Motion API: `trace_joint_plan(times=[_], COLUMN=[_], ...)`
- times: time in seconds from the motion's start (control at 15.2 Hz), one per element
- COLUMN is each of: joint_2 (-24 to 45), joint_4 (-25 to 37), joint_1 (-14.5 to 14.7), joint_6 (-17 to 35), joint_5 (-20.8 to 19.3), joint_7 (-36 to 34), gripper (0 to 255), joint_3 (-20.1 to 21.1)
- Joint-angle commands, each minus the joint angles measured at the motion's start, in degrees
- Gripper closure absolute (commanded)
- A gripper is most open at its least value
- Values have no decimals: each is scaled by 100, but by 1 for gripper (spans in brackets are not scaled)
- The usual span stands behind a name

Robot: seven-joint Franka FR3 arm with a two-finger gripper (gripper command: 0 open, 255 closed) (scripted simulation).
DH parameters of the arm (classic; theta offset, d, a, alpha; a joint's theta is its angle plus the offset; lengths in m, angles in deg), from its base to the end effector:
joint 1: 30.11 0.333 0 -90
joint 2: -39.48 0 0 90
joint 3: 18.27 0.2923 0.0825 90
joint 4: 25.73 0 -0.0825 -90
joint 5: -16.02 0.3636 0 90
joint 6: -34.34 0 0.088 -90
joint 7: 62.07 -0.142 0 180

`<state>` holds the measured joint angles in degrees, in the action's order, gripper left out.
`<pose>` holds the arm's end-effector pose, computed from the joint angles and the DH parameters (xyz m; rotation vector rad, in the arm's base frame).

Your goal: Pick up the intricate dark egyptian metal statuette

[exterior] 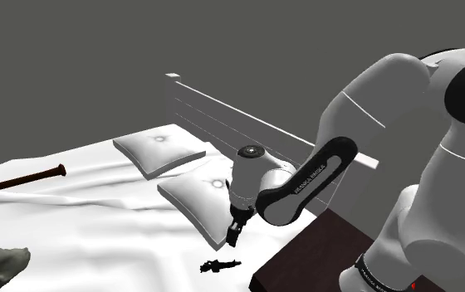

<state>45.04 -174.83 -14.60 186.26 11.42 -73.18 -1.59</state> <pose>0.3549 0.2289 0.1784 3.0427 0.6786 -0.0571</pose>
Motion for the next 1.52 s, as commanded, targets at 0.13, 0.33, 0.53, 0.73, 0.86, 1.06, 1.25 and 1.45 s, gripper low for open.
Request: trace_joint_plan(times=[0.13, 0.33, 0.53, 0.73, 0.86, 1.06, 1.25, 1.45], joint_2=[955, 1643, 2120, 2381, 2556, 2694, 2698, 2696], joint_4=[426, 804, 1076, 1165, 1231, 1286, 1287, 1286], joint_1=[291, 635, 902, 1018, 1094, 1154, 1161, 1162], joint_6=[475, 756, 956, 1133, 1248, 1336, 1340, 1338], joint_5=[-622, -1020, -1229, -1343, -1408, -1453, -1454, -1453], joint_7=[-498, -825, -997, -1086, -1139, -1176, -1183, -1184], gripper=[0, 0, 0, 0, 0, 0, 255, 255], joint_3=[-92, -275, -446, -588, -679, -750, -753, -751])
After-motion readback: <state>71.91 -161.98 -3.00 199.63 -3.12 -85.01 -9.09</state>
